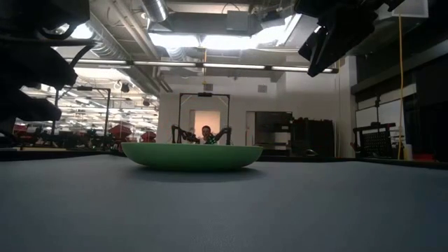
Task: Stack plastic plates
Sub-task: Stack the transparent pink plate on the top transparent orange plate
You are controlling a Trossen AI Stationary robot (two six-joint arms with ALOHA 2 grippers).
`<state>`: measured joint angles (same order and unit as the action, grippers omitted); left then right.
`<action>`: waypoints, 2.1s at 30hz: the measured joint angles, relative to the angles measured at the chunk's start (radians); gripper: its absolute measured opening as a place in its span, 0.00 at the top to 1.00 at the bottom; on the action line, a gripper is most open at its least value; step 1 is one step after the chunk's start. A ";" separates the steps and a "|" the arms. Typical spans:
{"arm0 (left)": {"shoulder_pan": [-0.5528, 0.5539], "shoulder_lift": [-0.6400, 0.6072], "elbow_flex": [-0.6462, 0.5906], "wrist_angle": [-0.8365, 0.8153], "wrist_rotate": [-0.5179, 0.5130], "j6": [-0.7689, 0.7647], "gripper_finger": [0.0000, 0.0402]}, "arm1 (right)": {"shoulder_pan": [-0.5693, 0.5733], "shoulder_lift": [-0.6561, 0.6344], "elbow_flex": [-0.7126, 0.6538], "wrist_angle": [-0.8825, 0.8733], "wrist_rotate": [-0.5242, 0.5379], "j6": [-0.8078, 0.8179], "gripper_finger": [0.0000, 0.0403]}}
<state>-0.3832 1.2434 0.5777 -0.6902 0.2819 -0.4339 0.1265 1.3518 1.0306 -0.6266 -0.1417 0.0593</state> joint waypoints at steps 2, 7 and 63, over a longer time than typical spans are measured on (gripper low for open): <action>0.000 0.000 0.000 0.005 -0.002 0.000 0.82 | 0.000 0.000 0.000 0.000 0.000 0.000 0.75; 0.000 0.000 0.000 0.027 -0.003 0.002 0.82 | 0.000 0.000 0.000 0.000 0.000 0.000 0.75; -0.066 0.000 -0.049 0.087 -0.055 0.000 0.82 | 0.000 0.000 0.000 0.000 0.000 -0.001 0.75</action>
<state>-0.4488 1.2434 0.5289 -0.6033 0.2273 -0.4343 0.1261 1.3520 1.0309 -0.6270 -0.1417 0.0586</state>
